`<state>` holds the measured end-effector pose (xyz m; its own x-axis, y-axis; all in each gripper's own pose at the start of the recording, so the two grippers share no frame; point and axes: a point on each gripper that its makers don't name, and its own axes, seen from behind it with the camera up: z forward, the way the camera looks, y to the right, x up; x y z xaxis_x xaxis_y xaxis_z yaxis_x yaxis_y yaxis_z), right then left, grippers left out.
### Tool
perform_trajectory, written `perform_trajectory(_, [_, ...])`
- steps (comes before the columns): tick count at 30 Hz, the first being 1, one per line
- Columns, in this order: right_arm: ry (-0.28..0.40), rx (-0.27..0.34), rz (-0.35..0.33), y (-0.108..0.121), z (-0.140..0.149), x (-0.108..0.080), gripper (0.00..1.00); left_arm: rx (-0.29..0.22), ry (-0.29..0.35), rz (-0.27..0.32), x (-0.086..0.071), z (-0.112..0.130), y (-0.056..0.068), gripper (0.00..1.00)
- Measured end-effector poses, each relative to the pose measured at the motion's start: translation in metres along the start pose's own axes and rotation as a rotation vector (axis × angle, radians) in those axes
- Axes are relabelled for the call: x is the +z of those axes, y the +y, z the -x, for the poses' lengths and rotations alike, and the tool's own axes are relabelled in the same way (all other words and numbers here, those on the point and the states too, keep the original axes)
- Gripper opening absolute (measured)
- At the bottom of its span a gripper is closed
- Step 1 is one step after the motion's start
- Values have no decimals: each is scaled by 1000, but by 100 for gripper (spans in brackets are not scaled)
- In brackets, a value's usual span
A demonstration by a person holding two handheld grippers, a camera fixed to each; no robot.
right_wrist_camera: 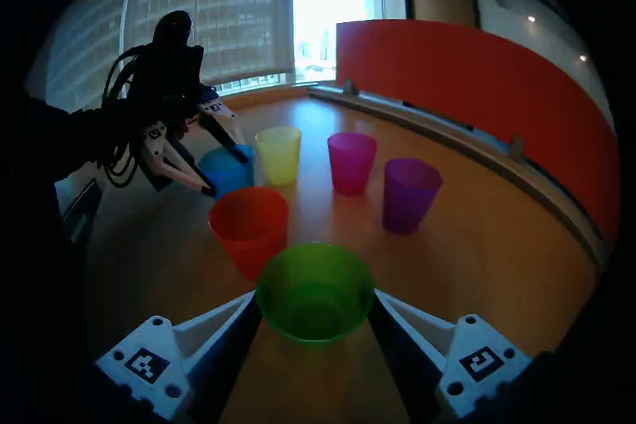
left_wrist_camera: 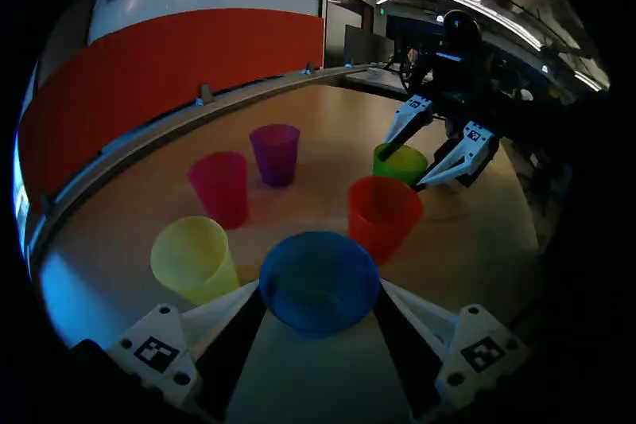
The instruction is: Pour water
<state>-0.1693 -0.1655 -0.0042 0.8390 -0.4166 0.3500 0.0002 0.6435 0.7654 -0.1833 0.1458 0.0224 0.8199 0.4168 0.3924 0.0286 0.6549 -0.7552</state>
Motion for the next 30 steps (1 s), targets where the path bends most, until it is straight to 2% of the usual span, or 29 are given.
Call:
perform_trajectory(6, [13, 8, 17, 2, -4, -6, 91, -3, 19, -6, -6, -6, 4, 87])
perform_trajectory(11, [50, 19, 26, 2, -20, -17, 91, -5, 48, -22, -14, -16, 6, 87])
perform_trajectory(18, [118, 20, 52, -1, -49, -38, 91, -5, 115, -40, -29, -40, 12, 87])
perform_trajectory(30, [219, -3, 90, -7, -96, -71, 91, 2, 222, -99, -61, -80, 16, 87])
